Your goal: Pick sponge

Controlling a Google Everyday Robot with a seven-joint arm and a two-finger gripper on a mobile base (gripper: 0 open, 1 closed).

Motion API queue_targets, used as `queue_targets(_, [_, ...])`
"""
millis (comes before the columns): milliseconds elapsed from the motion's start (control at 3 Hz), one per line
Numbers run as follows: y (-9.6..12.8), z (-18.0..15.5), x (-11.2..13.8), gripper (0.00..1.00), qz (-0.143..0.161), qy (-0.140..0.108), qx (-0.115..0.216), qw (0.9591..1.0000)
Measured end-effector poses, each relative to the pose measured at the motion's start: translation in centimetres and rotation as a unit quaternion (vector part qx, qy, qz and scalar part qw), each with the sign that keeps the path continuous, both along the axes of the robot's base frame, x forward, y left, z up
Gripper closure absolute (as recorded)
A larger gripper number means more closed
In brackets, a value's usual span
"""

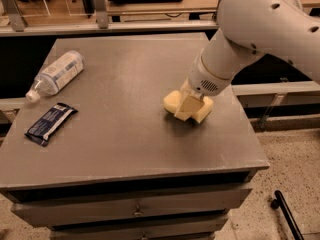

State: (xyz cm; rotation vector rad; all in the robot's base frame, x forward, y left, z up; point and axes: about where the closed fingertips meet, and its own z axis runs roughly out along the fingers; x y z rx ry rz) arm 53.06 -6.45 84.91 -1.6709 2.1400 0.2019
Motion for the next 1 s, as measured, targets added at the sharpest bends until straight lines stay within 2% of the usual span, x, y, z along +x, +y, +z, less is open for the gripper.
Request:
queue_targets(333, [-1.4,4.2,0.9,1.0,0.009,-0.043,0.021,0.9988])
queue_targets(667, [-2.2,10.3,1.7,1.0,0.046,-0.097,0.088,0.9904])
queue_targets(1000, [-1.6,13.2,1.2,1.0,0.092,-0.107,0.143,0.9796])
